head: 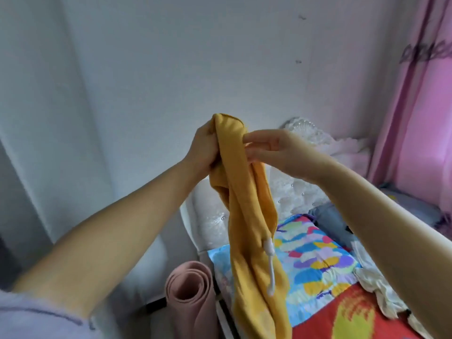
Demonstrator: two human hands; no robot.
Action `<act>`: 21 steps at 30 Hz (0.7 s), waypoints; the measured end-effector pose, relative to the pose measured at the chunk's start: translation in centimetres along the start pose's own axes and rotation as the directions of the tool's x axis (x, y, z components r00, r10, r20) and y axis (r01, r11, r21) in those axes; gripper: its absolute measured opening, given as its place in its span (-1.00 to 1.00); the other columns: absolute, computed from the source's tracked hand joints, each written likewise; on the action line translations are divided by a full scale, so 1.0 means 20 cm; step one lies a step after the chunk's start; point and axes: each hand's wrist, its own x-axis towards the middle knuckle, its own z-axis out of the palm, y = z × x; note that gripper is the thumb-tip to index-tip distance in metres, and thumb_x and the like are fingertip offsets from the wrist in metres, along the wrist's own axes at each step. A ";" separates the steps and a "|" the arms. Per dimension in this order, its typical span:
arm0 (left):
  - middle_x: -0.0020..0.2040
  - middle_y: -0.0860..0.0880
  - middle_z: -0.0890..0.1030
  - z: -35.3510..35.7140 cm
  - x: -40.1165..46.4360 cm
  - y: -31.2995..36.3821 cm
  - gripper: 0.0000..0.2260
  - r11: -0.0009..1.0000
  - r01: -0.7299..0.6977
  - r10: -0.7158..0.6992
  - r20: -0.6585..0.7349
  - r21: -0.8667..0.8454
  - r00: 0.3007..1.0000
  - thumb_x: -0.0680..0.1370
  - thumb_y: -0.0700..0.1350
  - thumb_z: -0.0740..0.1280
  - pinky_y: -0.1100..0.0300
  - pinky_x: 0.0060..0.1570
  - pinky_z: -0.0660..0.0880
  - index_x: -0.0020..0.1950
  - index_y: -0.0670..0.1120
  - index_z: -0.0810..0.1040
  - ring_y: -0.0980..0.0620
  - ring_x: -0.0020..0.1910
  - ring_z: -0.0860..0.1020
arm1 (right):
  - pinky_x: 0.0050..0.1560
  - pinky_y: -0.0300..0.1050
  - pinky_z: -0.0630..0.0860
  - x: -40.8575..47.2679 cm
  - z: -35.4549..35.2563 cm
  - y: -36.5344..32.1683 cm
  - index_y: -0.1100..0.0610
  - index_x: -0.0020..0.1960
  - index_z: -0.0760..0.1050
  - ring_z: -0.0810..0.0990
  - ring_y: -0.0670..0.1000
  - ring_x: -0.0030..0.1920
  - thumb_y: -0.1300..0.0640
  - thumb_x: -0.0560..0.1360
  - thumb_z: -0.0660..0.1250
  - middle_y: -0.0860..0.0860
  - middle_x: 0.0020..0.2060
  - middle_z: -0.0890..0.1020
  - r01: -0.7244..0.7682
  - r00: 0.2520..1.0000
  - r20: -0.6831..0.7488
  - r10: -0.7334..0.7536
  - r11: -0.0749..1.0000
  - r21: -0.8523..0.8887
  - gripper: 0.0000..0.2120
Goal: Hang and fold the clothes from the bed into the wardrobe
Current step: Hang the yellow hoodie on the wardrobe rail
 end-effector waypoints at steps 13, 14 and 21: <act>-0.36 0.06 0.54 -0.41 -0.87 0.45 -0.73 0.948 0.064 -0.041 0.082 -0.310 0.996 0.47 -0.07 0.18 0.19 -0.24 0.51 -0.39 0.05 0.57 0.08 -0.36 0.52 | 0.26 -0.04 0.48 -0.50 0.71 -0.32 -0.10 0.35 0.34 0.56 -0.10 0.20 -0.19 0.49 0.19 -0.09 0.19 0.58 -0.411 0.784 0.582 0.216 0.883 0.226 -0.55; -0.32 0.06 0.54 -0.46 -0.92 0.46 -0.75 0.941 0.056 -0.038 0.062 -0.335 0.997 0.49 -0.03 0.18 0.17 -0.19 0.53 -0.35 0.05 0.57 0.08 -0.31 0.53 | 0.15 -0.15 0.53 -0.52 0.77 -0.35 -0.11 0.32 0.35 0.57 -0.14 0.17 -0.16 0.51 0.26 -0.15 0.15 0.60 -0.386 0.777 0.599 0.192 0.898 0.213 -0.60; 0.32 -0.30 0.44 -0.87 -1.26 0.36 -0.62 0.915 0.319 -0.392 -0.352 -0.248 0.850 0.64 -0.04 0.11 -0.18 0.31 0.36 0.34 -0.23 0.46 -0.24 0.25 0.49 | -0.37 -0.29 0.49 -0.60 1.16 -0.46 0.14 -0.20 0.52 0.56 -0.11 -0.36 0.23 0.57 0.18 -0.06 -0.40 0.61 -0.307 0.925 0.329 0.191 0.887 0.346 -0.78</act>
